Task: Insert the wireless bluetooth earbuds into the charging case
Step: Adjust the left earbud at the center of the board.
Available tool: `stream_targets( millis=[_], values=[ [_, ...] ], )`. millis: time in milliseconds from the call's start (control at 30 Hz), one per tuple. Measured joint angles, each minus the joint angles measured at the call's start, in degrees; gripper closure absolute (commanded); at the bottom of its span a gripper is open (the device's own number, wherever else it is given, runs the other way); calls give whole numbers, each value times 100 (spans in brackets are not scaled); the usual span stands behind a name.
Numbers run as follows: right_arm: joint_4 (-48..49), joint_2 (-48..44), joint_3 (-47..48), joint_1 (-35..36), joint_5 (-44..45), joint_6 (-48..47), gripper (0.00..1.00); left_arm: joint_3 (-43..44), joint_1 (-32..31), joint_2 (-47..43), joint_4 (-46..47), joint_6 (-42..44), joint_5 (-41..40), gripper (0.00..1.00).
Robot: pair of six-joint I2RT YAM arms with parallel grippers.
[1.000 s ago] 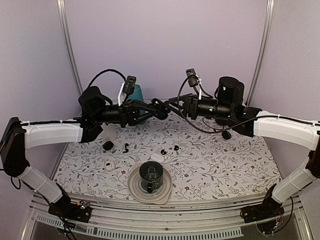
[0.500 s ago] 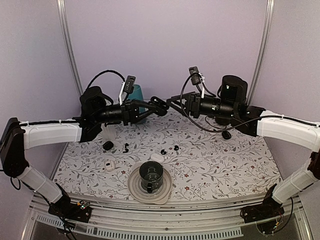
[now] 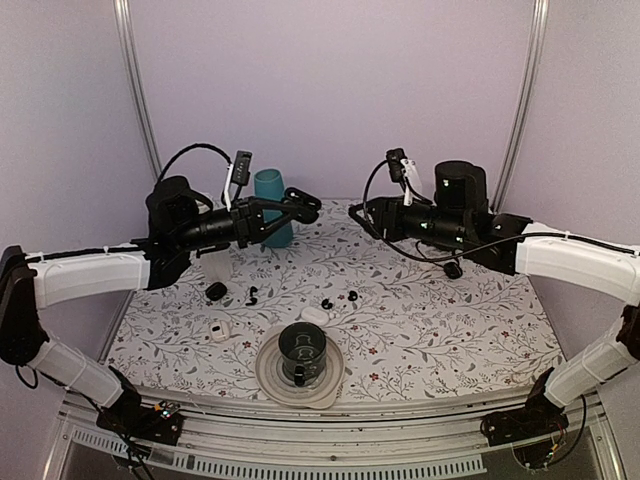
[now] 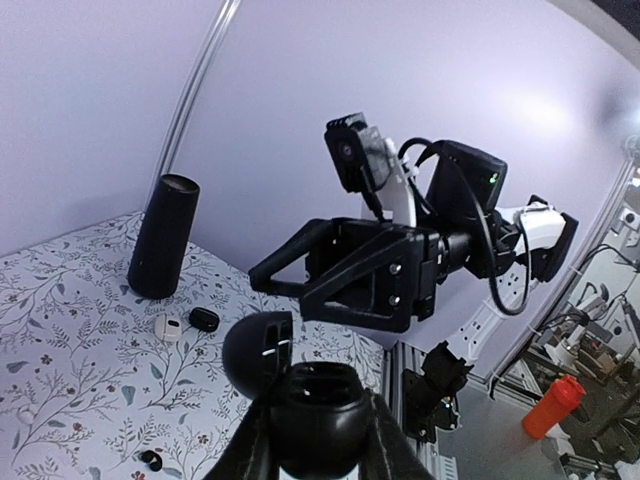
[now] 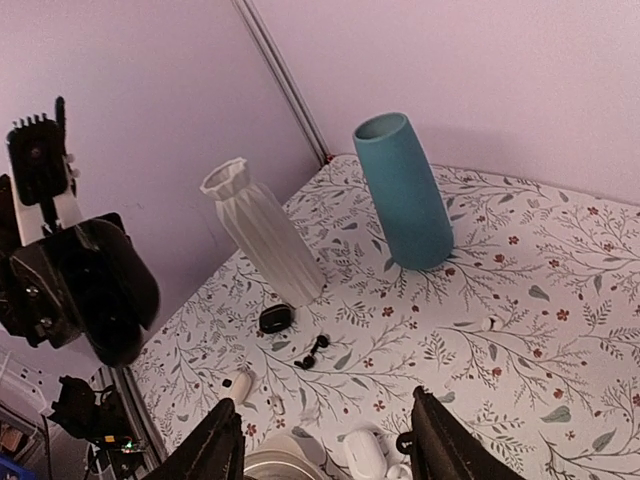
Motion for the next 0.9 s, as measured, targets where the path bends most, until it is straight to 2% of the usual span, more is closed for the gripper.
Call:
stream_targets(
  millis=[300,500,900],
  values=[
    [-887,824,20,-111,654,214,61,-7,28,-221,-221,133,-214,100],
    [-1298,1585,24,-256,654,522,66,-13,33,-251,-326,197,-267,100],
    [-1307,2664,155,-295,538,870,71,-13,35,-251,-426,232,-330,100]
  ],
)
